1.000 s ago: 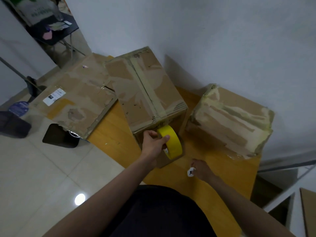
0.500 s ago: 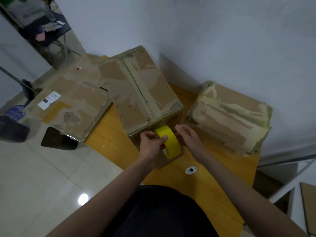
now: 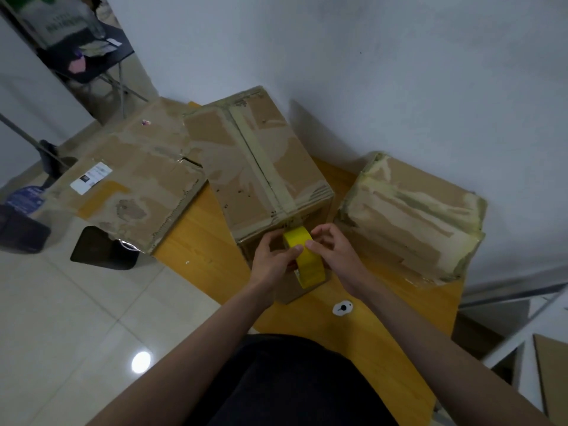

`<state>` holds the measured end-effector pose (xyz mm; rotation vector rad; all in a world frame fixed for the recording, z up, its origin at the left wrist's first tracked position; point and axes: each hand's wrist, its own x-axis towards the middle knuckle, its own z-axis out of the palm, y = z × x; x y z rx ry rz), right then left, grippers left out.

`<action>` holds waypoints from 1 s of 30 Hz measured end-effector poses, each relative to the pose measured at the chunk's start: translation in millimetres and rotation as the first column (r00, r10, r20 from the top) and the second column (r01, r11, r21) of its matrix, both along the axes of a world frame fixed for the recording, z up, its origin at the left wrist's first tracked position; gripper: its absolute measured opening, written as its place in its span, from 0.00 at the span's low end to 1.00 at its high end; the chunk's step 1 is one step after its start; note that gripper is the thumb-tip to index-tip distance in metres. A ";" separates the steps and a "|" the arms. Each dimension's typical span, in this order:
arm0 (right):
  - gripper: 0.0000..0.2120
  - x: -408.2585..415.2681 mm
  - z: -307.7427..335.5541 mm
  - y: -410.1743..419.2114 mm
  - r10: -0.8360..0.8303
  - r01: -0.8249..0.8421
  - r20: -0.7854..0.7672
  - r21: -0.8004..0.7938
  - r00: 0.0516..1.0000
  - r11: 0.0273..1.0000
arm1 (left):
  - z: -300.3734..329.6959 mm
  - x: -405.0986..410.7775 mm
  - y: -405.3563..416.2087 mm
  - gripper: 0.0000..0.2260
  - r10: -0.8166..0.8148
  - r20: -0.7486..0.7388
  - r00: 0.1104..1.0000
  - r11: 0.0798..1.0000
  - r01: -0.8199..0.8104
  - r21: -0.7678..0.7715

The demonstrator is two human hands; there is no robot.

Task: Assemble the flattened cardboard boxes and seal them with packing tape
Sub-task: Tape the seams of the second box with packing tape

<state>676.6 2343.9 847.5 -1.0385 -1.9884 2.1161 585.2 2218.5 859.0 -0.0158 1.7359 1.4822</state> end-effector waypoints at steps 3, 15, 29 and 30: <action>0.10 1.3 2.3 -3.3 -0.018 0.018 -0.003 0.011 1.000 1.000 | -0.1 0.4 -1.3 0.21 -0.036 -0.034 0.999 0.999 0.035 -0.009; 0.10 7.4 19.0 -10.0 -0.028 0.029 -0.002 0.105 1.000 0.994 | 5.7 -7.8 9.1 0.07 0.120 -0.129 0.984 0.984 -0.135 -0.117; 0.16 25.1 35.1 -12.6 0.080 -0.088 0.055 0.179 0.995 0.980 | 7.2 -5.6 -11.6 0.03 -0.001 -0.166 0.986 0.993 -0.018 -0.113; 0.19 27.8 41.2 -12.1 0.107 -0.113 0.040 0.202 0.993 0.973 | 12.8 -3.7 -11.5 0.03 -0.009 -0.198 0.980 0.995 -0.011 -0.100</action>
